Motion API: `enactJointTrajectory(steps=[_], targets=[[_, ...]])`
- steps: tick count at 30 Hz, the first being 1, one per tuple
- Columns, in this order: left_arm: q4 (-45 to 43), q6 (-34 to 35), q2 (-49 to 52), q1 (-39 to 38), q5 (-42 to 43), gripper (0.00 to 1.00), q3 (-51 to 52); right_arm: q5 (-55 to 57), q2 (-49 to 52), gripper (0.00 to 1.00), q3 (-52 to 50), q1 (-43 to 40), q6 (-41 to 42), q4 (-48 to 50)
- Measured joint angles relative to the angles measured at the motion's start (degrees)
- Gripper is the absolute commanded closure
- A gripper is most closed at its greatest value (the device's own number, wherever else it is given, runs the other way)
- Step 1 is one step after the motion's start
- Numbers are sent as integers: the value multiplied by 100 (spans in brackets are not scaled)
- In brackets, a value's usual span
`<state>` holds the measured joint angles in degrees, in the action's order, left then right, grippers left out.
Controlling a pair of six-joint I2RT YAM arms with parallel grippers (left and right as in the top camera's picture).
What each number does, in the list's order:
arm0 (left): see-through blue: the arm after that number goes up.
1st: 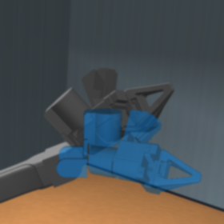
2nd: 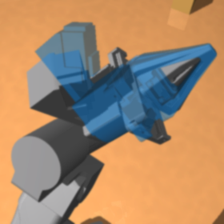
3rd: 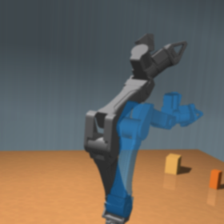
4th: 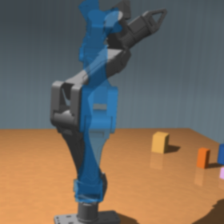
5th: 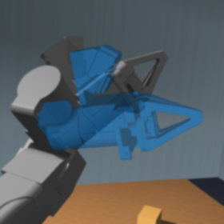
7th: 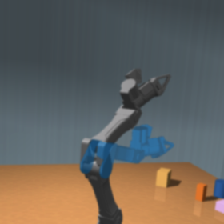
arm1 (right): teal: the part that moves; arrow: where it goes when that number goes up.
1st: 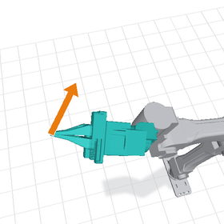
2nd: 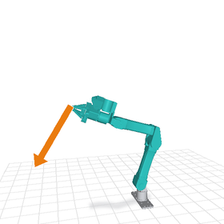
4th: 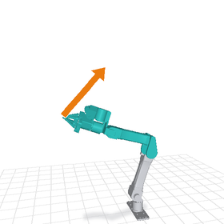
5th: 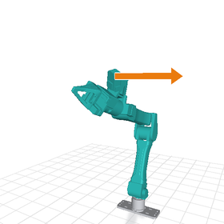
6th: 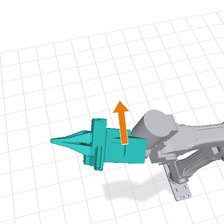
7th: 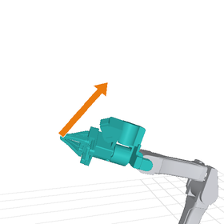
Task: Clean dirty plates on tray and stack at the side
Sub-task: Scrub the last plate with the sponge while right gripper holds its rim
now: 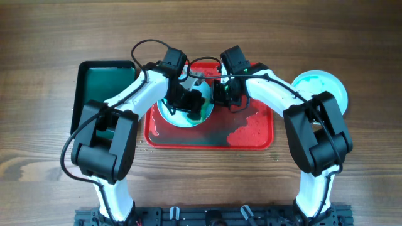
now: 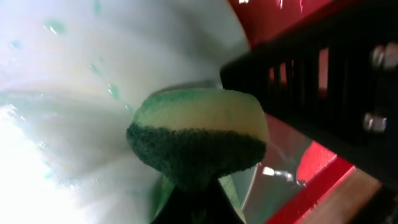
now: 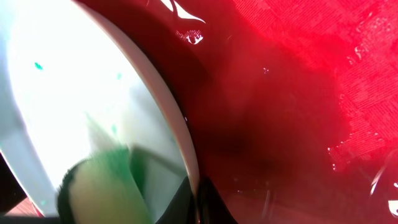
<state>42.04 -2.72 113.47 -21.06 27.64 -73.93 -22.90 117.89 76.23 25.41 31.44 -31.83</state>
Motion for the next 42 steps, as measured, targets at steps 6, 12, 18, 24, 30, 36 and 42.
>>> enactJointTrajectory(steps=[6,12,18,24,30,36,42], targets=[[-1165,1012,0,-7,-1766,96,20,0,0,96,0,0,2,22],[-791,3101,-4,-11,-3390,96,-11,-9,0,96,0,4,2,39],[-330,4181,-15,66,-2889,96,-70,-22,0,96,2,0,-17,17],[-691,2116,-4,70,-629,96,-28,-24,0,96,0,0,-17,20],[203,232,-2,15,153,96,-11,-22,0,96,0,0,-20,20],[706,87,-35,52,-1722,96,-33,-70,0,96,0,17,-17,24],[-291,1958,-72,118,-4142,96,-13,-70,0,96,2,22,2,79]])
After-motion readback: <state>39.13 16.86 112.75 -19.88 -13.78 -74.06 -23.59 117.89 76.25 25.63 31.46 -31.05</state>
